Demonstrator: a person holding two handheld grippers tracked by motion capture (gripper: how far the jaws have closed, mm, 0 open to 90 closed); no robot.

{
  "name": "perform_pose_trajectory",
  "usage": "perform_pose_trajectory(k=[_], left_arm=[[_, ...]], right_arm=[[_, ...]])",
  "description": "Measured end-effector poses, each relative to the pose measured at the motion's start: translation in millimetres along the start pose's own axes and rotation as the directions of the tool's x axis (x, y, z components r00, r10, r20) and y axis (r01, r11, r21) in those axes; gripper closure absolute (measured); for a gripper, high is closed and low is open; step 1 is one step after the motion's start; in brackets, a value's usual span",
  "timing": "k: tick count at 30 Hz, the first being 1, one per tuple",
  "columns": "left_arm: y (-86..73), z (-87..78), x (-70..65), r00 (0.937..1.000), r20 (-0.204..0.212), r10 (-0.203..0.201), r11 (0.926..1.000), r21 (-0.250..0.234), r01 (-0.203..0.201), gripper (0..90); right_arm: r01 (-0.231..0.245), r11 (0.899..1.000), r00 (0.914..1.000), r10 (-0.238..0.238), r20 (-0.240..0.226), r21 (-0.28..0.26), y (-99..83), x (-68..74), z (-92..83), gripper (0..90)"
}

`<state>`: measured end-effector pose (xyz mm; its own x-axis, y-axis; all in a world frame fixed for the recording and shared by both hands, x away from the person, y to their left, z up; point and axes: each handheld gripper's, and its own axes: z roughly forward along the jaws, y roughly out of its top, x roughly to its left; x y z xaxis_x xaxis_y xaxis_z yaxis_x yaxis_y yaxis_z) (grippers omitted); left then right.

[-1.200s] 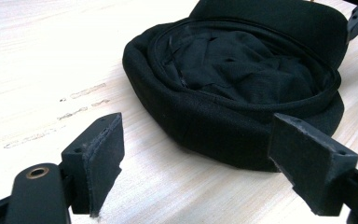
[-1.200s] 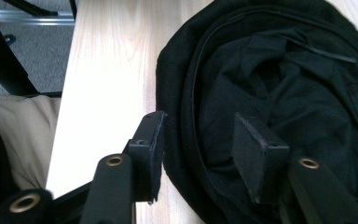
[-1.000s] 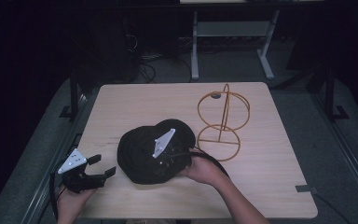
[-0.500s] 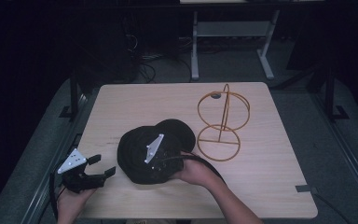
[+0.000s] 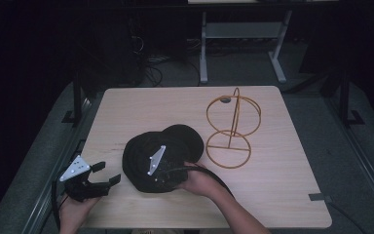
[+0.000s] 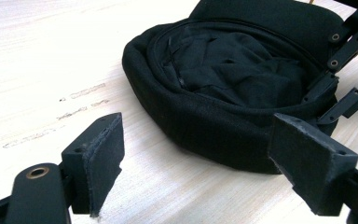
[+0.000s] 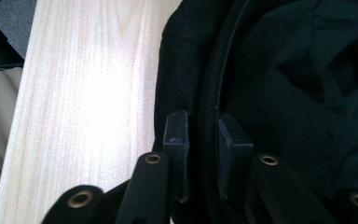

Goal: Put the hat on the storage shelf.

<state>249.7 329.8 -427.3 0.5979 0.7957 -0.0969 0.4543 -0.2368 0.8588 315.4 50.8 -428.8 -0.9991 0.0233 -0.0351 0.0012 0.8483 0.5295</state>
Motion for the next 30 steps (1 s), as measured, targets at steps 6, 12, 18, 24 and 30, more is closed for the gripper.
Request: perform_pose_trajectory(k=[6,12,18,24,30], left_arm=[[-0.2,0.0,0.6,1.0000,0.003,-0.005,1.0000,-0.003,0.005,18.8],[-0.1,-1.2,2.1,1.0000,0.000,-0.008,1.0000,-0.004,0.008,19.0],[0.0,-1.7,2.4,1.0000,0.002,-0.006,0.9999,-0.008,0.006,19.3],[1.4,-1.6,1.0,0.9999,0.010,0.000,0.9999,-0.014,0.000,19.4],[4.6,0.1,-1.7,0.9998,0.021,0.000,0.9997,-0.025,0.000,19.3]], right_arm=[[0.010,1.000,0.9999,-0.010,-0.009,-0.004,0.2,-0.8,-0.1,80.8],[-0.009,0.999,0.9998,0.009,-0.017,-0.031,2.5,-0.9,-6.3,80.9],[-0.038,0.995,0.9990,0.036,-0.027,-0.091,4.6,-3.2,-18.8,80.8],[-0.041,0.988,0.9991,0.040,-0.011,-0.149,7.1,-6.5,-38.0,80.7],[-0.056,0.978,0.9984,0.055,-0.008,-0.203,10.6,-9.4,-58.7,80.7]])
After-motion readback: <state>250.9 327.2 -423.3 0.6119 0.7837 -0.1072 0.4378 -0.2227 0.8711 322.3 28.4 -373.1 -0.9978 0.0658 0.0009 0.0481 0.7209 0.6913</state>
